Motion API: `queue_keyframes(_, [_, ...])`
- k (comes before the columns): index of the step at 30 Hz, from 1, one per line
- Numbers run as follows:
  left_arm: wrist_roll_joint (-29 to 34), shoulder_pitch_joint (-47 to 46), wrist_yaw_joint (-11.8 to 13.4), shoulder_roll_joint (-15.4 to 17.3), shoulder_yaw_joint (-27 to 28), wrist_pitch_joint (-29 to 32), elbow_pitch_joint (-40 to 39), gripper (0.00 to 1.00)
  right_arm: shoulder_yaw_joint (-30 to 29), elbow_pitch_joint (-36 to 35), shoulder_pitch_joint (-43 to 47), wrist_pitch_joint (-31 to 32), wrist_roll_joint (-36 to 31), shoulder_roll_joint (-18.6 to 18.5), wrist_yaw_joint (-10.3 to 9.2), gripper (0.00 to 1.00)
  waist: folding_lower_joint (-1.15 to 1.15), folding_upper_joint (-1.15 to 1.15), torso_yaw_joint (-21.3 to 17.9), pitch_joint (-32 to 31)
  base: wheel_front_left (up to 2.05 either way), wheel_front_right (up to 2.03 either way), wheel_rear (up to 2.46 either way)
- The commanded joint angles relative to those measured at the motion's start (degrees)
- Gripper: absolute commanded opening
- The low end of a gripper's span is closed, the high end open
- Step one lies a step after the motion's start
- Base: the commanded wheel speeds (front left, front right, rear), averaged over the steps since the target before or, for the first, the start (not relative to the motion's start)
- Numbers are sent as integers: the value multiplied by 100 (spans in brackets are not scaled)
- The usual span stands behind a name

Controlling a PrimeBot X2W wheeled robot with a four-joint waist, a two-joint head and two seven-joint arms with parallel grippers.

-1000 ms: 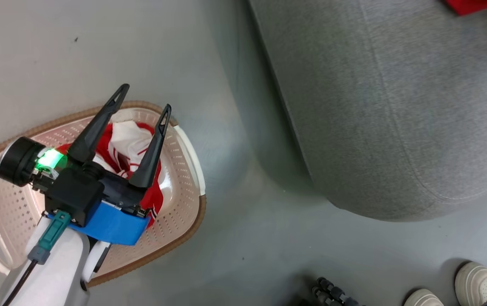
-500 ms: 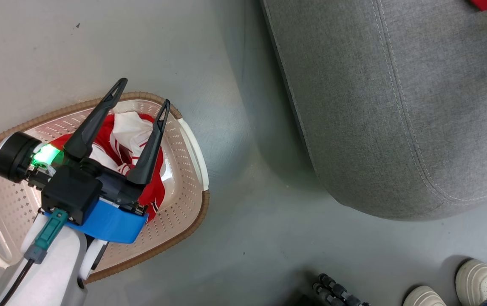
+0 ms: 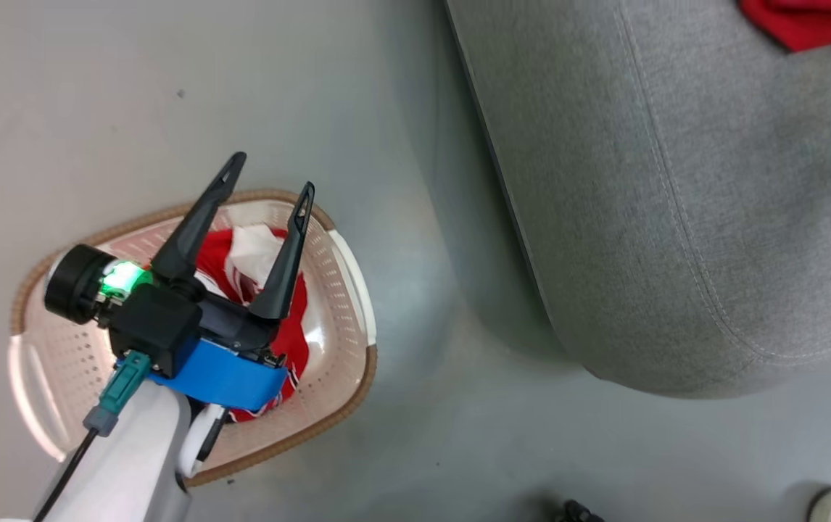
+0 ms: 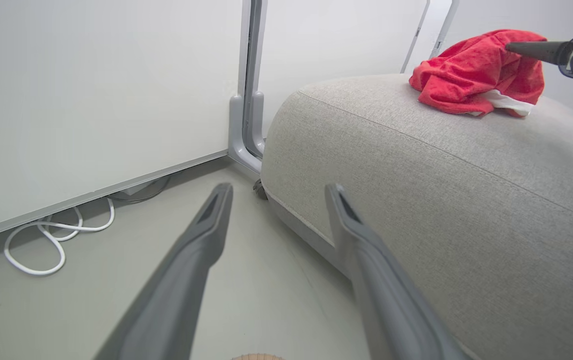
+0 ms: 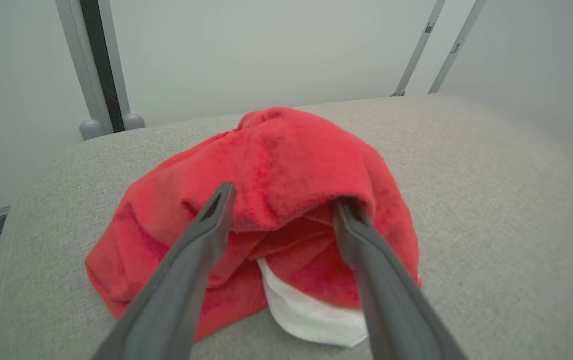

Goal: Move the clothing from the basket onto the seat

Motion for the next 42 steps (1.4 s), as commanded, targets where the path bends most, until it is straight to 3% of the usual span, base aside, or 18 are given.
queue_keyframes(1, [-37,-4,21,-58,-3,-48,78,100,30,-32,167,-21,20,-46,1,100,1,0,210,-381,0,0,0])
queue_keyframes(5, [-153,93,8,-298,34,-107,368,100,99,-195,601,-21,170,-1,1,100,1,0,374,-874,0,0,0])
queue_keyframes(15, [-343,700,-71,-898,487,-116,745,100,921,-958,1899,-20,189,280,1,100,1,0,629,-2191,0,0,0])
queue_keyframes(23, [-353,1237,-104,-1214,1031,-116,1074,100,1245,-2020,3269,-6,87,523,1,100,1,0,999,-3035,0,0,0])
queue_keyframes(33, [-280,1768,-123,-1355,1608,-112,1298,100,1579,-3344,4827,229,237,810,1,100,1,0,1521,-3628,0,0,0])
queue_keyframes(42, [-196,1947,-129,-1429,1917,-111,1509,100,1989,-3854,5661,515,502,822,1,100,1,0,1989,-3916,0,0,0])
